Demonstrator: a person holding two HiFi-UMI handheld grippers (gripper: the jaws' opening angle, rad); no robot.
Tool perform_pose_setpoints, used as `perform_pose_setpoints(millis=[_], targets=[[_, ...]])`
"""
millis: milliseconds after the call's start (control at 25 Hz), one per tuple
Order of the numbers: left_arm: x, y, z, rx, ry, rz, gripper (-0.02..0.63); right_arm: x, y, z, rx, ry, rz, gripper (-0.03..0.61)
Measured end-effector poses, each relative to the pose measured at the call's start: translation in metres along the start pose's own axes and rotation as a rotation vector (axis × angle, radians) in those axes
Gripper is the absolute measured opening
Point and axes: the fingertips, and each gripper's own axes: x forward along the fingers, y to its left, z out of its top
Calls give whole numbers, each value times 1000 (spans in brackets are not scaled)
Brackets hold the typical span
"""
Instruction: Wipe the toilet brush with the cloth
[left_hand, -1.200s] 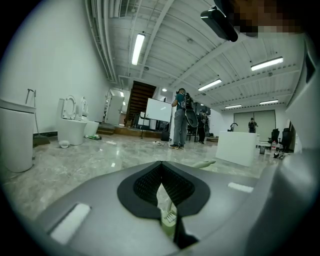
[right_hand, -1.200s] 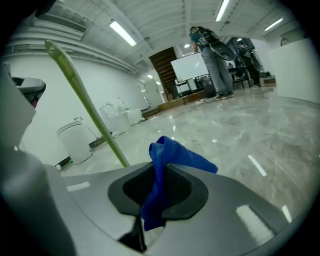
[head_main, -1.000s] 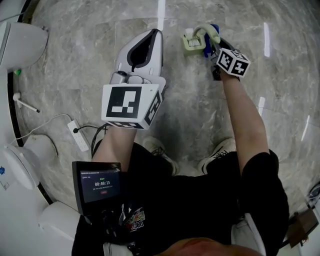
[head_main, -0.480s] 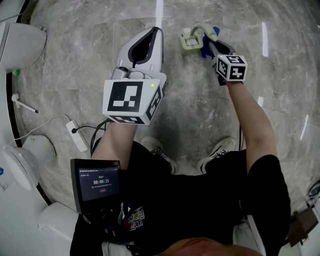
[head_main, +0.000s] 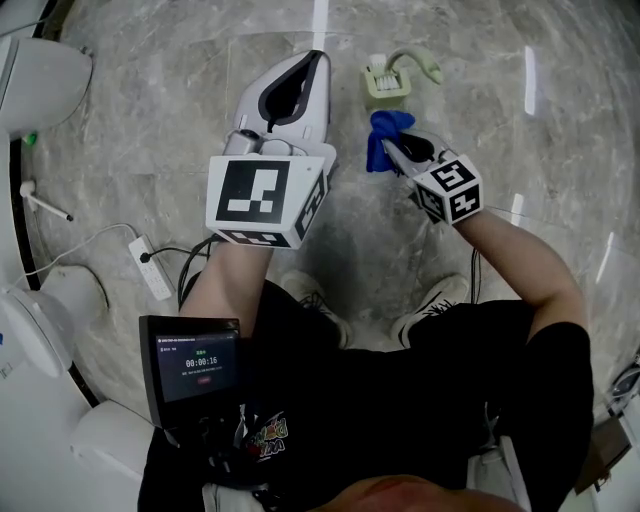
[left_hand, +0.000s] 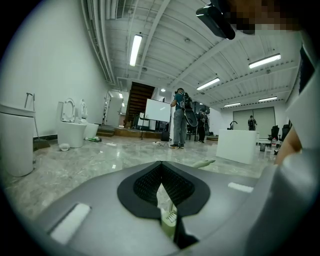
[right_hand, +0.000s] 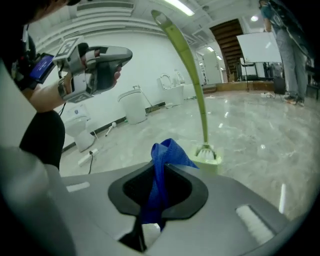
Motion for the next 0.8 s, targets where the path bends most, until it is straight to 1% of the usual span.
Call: perform_pose_setpoints(millis=[80, 160, 280, 320, 400, 480, 560, 680, 800], targets=[[0, -1, 1, 2, -2, -3, 9, 24, 8, 13, 107, -35, -6, 51], [-1, -3, 2, 4, -3, -4, 9, 48, 8, 29, 196, -91, -45, 51], [-2, -2, 1, 4, -3, -2, 9, 77, -8, 51, 258, -187, -149, 51], [-3, -1, 1, 4, -4, -1, 9, 83, -17, 53, 276, -204, -190, 51], [-5, 0, 3, 4, -9, 2, 9, 93, -36, 46, 303, -204, -263, 51], [-8, 1, 5, 3, -19, 3, 9, 95, -51, 34, 312, -182, -316, 51], [-10, 1, 8, 2, -30, -1, 9, 92, -58, 28, 304, -171, -337, 51], [-9, 0, 9, -2, -35, -5, 9, 90, -55, 35, 250, -173, -307, 51], [-5, -2, 6, -6, -28, -13, 9, 82, -37, 42, 168, -163, -239, 51]])
